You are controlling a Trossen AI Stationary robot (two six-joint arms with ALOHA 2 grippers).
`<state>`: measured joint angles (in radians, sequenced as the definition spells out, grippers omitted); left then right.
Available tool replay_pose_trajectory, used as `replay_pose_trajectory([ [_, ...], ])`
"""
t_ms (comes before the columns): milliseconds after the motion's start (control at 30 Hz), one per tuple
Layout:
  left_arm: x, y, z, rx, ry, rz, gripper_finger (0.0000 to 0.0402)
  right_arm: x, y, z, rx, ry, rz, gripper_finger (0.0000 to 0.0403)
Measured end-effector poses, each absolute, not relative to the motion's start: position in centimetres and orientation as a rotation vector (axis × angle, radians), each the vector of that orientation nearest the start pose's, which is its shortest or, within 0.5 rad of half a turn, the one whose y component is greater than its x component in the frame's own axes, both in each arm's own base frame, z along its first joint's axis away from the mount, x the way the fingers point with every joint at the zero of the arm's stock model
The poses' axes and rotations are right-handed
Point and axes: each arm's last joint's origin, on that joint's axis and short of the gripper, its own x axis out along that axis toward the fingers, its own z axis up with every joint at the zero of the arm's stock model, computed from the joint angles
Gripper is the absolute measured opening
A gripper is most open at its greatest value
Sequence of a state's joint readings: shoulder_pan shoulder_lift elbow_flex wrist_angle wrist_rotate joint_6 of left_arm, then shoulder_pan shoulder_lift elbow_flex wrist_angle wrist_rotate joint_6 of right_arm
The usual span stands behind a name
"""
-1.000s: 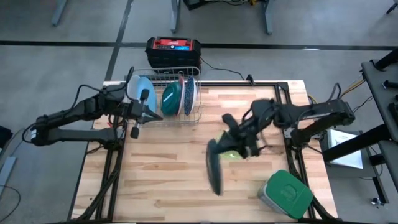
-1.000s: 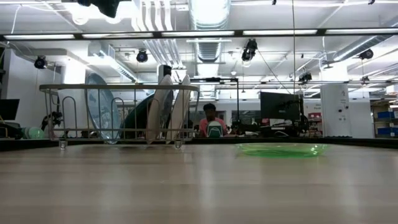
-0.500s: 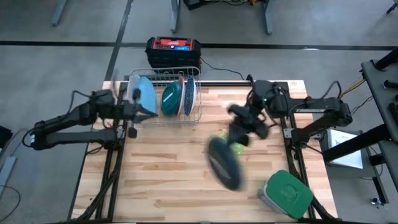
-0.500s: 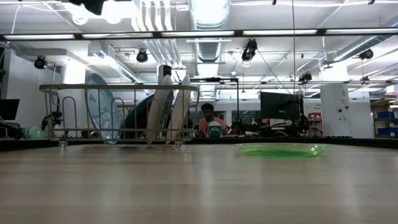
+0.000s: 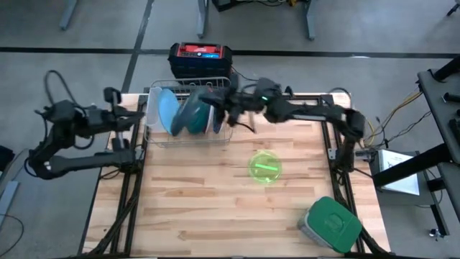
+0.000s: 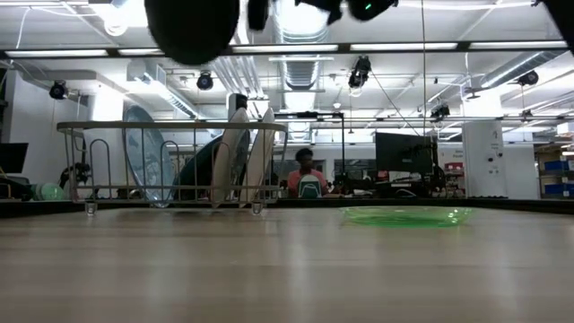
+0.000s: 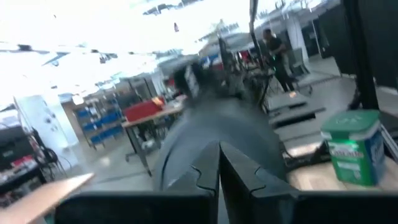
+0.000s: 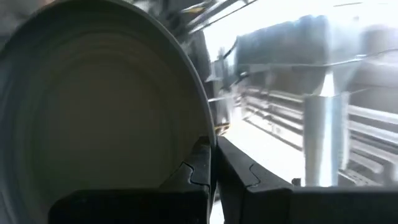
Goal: Sort dishes
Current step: Put the dark green plate into the dish rack
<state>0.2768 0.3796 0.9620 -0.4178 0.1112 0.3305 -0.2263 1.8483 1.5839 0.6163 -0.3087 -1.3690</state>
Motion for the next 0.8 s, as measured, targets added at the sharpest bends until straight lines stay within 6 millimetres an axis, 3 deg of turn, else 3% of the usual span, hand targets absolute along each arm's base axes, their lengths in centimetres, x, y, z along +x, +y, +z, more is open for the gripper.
replay_pose_trajectory([
  [233,1.8,0.2,39.8,0.369,-0.178,0.197,0.0000,48.0,-13.8,34.2,-1.620,-0.223,-0.179,0.0000],
  [433,1.2,0.0,39.4,0.370,-0.197,0.200,0.0000,51.8,-15.4,29.5,-1.837,-0.024,0.029,0.0000],
  [567,1.3,0.0,39.1,0.365,-0.193,0.198,0.0000,53.2,-15.7,27.0,-1.978,0.037,0.132,0.0000],
  [800,1.6,0.1,39.0,0.363,-0.185,0.197,0.0000,53.5,-15.6,25.6,-2.011,0.097,0.263,0.0000],
])
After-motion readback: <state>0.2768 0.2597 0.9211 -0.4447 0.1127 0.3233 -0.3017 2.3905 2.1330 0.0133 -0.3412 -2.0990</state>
